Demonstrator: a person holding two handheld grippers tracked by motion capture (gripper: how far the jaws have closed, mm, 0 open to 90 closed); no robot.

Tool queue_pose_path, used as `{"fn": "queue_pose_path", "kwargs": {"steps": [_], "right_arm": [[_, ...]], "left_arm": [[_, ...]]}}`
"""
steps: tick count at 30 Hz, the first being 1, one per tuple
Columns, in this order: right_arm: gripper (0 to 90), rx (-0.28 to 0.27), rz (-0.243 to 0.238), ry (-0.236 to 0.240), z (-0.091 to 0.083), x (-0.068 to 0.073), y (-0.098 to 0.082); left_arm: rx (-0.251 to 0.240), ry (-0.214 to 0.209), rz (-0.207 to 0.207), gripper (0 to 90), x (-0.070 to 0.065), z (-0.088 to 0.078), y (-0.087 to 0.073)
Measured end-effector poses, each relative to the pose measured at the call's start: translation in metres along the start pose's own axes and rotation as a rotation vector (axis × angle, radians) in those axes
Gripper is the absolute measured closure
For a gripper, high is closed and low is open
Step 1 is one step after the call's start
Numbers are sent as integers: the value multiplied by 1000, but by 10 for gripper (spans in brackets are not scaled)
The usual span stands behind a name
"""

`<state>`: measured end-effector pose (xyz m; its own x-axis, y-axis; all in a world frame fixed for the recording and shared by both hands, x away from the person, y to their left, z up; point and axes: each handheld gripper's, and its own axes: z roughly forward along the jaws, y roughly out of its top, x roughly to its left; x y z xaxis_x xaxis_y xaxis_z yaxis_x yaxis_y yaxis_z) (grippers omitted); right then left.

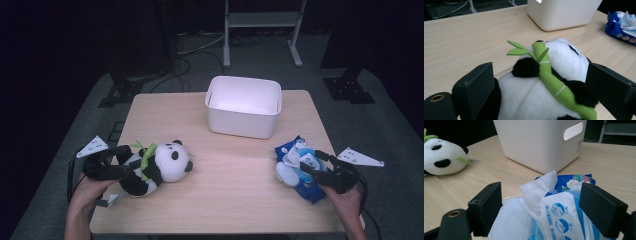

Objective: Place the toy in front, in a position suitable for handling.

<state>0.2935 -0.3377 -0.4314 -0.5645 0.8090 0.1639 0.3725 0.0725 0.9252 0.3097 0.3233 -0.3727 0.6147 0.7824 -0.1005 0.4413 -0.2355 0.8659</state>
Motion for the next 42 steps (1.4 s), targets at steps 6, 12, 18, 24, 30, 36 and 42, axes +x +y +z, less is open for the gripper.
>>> {"fn": "queue_pose_path", "kwargs": {"steps": [6,12,18,24,30,36,42], "right_arm": [[174,4,-1,1,2,0,1],[174,9,-3,5,3,1,0],[174,-2,-22,2,-1,5,4],[174,4,-34,8,1,7,4],[174,7,-42,15,3,9,5],[174,14,-51,18,3,11,5],[175,16,-54,25,4,10,5]], "left_arm": [[30,-8,17,75,-3,2,6],[78,-22,36,75,-4,10,11],[199,-24,64,76,3,23,23],[261,-41,78,100,8,30,29],[315,-75,97,133,7,46,37],[386,-95,98,287,11,61,40],[419,-98,106,440,13,65,41]]}}
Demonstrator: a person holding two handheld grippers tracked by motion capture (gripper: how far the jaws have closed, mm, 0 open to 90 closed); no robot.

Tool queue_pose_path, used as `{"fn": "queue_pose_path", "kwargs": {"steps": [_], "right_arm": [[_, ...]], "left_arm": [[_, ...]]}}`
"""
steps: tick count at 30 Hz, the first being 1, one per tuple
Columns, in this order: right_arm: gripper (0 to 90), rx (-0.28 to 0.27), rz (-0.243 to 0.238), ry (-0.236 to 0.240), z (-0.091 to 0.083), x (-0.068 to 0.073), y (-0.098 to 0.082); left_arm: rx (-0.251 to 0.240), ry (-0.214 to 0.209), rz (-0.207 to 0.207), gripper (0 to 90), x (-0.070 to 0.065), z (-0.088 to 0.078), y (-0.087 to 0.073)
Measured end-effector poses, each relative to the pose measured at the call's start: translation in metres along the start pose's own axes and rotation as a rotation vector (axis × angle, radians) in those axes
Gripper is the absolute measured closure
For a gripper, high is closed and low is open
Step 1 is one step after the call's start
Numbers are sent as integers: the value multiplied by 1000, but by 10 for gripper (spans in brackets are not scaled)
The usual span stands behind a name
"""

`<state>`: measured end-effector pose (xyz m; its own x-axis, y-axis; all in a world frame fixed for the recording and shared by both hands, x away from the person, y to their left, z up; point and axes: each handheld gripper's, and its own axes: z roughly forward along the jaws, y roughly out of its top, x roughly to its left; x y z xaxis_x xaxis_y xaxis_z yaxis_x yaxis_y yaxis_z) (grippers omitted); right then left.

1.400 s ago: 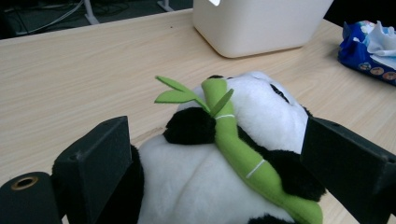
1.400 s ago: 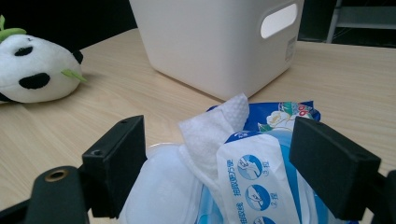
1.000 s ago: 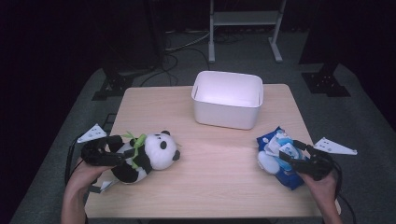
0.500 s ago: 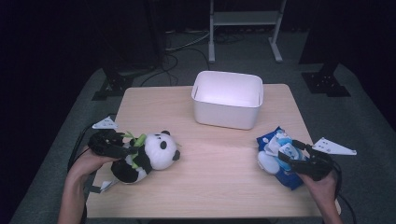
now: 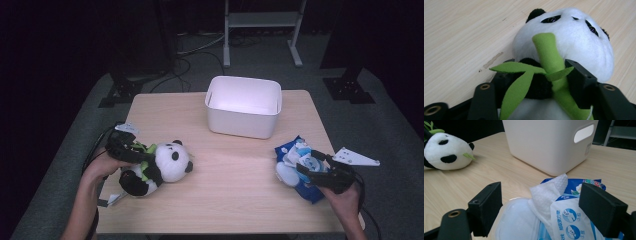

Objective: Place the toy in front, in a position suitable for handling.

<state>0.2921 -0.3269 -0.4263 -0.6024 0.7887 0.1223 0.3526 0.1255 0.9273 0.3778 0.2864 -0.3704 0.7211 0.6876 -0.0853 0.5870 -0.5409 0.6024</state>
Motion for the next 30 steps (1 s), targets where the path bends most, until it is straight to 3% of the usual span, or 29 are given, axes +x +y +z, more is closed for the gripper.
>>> {"fn": "queue_pose_path", "kwargs": {"steps": [5,10,16,24,29,30], "right_arm": [[175,3,-8,0,1,1,0],[175,2,-8,1,1,1,0],[175,-2,-7,0,0,0,0],[175,-2,-4,-2,-1,0,0],[175,-10,-3,-7,-2,-2,0],[175,-10,-3,-7,-2,-2,0]], "left_arm": [[-2,-3,11,525,0,1,-1],[10,24,62,596,-5,0,3],[15,13,135,614,-15,-4,15],[8,-34,218,615,-38,1,40],[-27,-84,276,615,-63,8,63],[-27,-84,276,614,-63,8,63]]}}
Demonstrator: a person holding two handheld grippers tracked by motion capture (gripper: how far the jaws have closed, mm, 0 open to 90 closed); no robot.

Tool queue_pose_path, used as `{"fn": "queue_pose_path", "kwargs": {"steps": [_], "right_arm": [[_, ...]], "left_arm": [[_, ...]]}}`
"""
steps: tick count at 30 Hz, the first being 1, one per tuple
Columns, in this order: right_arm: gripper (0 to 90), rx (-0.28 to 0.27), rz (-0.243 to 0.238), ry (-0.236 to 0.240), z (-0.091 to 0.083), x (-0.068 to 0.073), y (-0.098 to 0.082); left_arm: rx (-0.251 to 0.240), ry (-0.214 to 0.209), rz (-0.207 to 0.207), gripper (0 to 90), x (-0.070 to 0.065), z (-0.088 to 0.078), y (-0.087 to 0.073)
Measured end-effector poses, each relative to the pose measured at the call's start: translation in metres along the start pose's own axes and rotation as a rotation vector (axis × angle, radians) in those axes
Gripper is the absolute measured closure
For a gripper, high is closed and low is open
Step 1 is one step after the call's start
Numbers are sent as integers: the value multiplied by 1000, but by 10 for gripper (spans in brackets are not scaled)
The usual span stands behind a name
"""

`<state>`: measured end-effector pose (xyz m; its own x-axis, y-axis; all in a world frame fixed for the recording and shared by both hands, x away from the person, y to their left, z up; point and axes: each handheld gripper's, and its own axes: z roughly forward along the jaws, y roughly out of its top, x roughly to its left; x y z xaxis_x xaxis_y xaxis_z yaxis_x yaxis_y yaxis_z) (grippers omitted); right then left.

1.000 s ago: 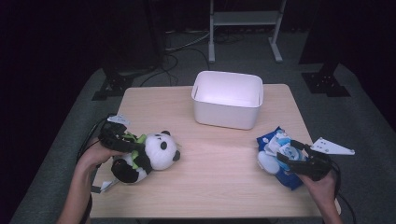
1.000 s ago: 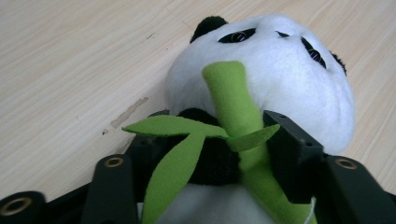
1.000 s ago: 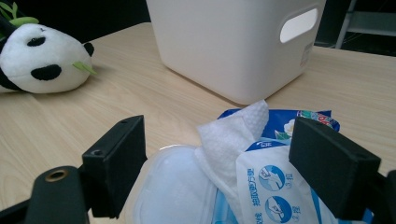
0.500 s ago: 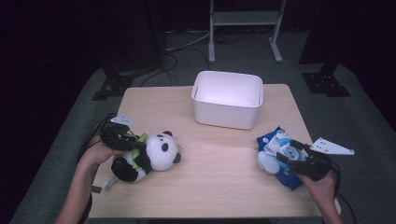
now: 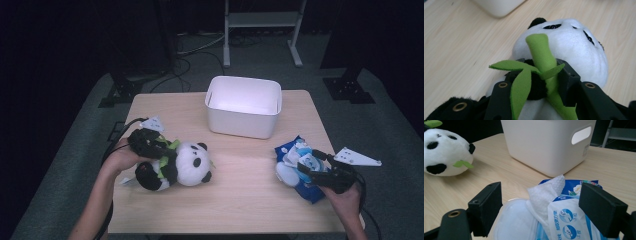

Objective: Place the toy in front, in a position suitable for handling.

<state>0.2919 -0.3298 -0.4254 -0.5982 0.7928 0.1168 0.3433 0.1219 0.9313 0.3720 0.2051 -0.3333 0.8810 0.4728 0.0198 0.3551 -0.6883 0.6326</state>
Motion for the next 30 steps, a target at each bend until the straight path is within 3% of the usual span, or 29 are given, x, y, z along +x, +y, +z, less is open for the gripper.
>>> {"fn": "queue_pose_path", "kwargs": {"steps": [6,10,22,30], "right_arm": [[175,-8,6,-3,-2,-1,0],[175,-8,6,-2,-3,-2,0],[175,-11,12,-7,-4,-3,-1],[174,-9,10,-11,-4,-4,-2]], "left_arm": [[-17,-51,63,613,-22,20,32],[-23,-101,93,613,-40,42,53],[-26,-151,124,612,-68,81,80],[-1,-161,118,604,-83,102,81]]}}
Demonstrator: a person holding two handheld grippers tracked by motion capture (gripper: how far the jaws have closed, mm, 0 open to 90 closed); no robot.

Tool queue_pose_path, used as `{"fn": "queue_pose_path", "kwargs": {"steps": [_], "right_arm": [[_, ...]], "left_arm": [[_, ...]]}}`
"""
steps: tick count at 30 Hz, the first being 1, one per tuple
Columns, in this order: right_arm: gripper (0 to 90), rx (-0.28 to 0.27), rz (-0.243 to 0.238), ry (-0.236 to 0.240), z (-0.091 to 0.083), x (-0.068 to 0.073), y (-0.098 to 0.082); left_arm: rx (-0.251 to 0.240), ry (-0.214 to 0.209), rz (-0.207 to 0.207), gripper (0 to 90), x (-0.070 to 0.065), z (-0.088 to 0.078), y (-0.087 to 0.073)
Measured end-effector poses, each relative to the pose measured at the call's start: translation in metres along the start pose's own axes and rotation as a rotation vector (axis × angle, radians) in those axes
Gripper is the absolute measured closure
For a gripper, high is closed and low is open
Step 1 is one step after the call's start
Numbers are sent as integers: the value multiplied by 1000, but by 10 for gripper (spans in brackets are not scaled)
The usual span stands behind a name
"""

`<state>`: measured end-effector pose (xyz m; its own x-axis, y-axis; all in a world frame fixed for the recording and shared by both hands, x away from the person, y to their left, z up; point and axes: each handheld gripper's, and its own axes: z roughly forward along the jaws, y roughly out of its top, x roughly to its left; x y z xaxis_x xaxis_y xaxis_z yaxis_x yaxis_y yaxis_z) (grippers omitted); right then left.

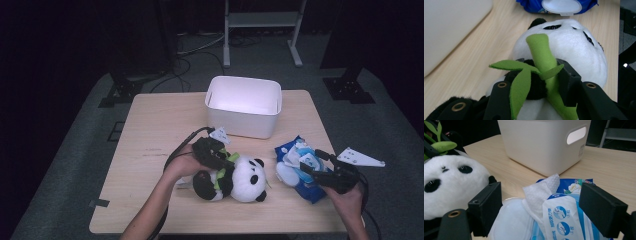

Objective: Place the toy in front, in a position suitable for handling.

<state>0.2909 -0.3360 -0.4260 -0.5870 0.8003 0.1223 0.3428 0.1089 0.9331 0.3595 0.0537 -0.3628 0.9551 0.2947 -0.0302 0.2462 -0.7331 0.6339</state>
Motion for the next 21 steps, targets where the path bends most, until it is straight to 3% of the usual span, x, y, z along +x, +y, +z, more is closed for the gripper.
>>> {"fn": "queue_pose_path", "kwargs": {"steps": [5,7,15,17,21], "right_arm": [[174,16,-6,-2,1,1,-1],[180,25,-17,-3,3,2,-1],[187,71,-71,-2,10,11,2],[200,89,-95,8,13,14,6],[214,146,-156,20,25,19,15]], "left_arm": [[3,-8,-9,588,-1,2,-5],[-17,-18,-29,566,-1,1,-9],[-62,-46,-46,419,1,-7,-14],[-95,-53,-53,391,0,-12,-16],[-119,-25,-63,349,2,-25,-22]]}}
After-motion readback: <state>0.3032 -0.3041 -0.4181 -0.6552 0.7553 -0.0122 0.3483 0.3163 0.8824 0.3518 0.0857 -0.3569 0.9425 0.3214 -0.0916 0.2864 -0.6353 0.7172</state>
